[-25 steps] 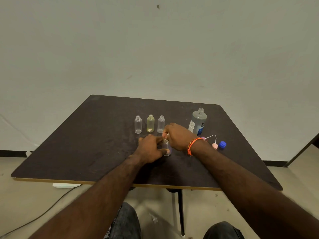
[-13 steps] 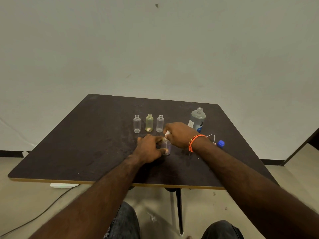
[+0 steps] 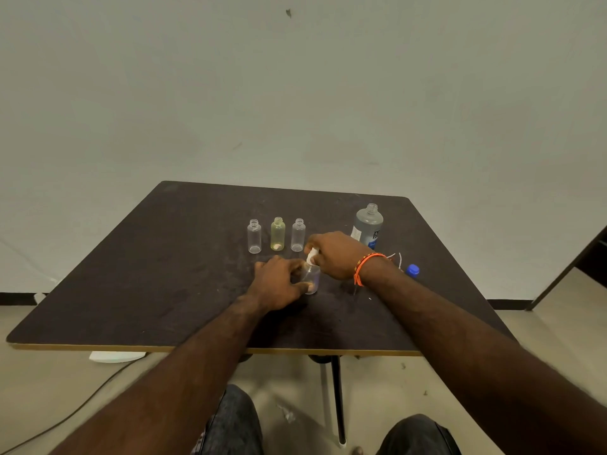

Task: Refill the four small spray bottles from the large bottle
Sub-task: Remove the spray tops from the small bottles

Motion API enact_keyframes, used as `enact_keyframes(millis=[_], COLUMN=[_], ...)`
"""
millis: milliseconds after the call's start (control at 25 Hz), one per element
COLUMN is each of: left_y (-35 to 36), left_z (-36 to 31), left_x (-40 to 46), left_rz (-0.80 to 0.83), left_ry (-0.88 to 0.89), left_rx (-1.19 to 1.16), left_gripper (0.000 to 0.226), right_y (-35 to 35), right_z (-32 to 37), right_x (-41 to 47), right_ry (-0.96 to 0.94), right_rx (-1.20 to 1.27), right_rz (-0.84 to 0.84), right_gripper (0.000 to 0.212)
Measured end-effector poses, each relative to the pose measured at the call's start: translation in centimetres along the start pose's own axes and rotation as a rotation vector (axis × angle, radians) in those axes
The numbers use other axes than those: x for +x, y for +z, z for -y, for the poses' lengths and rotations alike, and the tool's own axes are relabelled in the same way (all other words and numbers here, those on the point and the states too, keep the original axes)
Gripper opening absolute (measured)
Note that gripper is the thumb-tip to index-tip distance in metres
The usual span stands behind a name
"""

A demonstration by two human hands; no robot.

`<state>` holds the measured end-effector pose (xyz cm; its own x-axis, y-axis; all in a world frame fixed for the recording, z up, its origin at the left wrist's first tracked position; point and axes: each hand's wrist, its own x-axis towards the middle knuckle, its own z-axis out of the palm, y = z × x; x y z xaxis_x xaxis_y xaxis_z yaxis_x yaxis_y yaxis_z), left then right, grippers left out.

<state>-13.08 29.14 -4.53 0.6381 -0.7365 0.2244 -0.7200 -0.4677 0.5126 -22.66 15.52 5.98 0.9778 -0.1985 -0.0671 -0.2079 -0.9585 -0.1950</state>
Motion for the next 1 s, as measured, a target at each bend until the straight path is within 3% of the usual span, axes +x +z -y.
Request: enact_keyframes(millis=[200, 360, 520, 760, 1000], left_y=[-0.1, -0.1, 0.0, -0.4, -1.0], left_z=[-0.1, -0.1, -0.2, -0.4, -1.9], left_x=[-0.1, -0.2, 0.0, 0.2, 0.1], left_rz=[0.009, 0.018, 0.011, 0.054, 0.018], left_ry=[0.007, -0.002, -0.024, -0.067, -0.073], left_rx=[0.018, 0.034, 0.046, 0.006, -0.056], left_gripper=[0.02, 0.022, 0.032, 0.041, 0.074], right_y=[-1.3, -0.6, -2.3, -4.8, -0.8], right_z=[-0.3, -0.7, -1.5, -4.4, -5.3], right_x=[0.0, -0.4, -1.3, -3.5, -5.6], right_ry=[-0.052, -0.072, -0.057, 0.132, 0.41], right_rx=[0.055, 0.09, 0.173, 0.289, 0.239], right_rz=[-0.046, -0.068, -0.294, -0.603, -0.554], right_gripper=[0.032, 0.024, 0.026, 0.006, 0.013])
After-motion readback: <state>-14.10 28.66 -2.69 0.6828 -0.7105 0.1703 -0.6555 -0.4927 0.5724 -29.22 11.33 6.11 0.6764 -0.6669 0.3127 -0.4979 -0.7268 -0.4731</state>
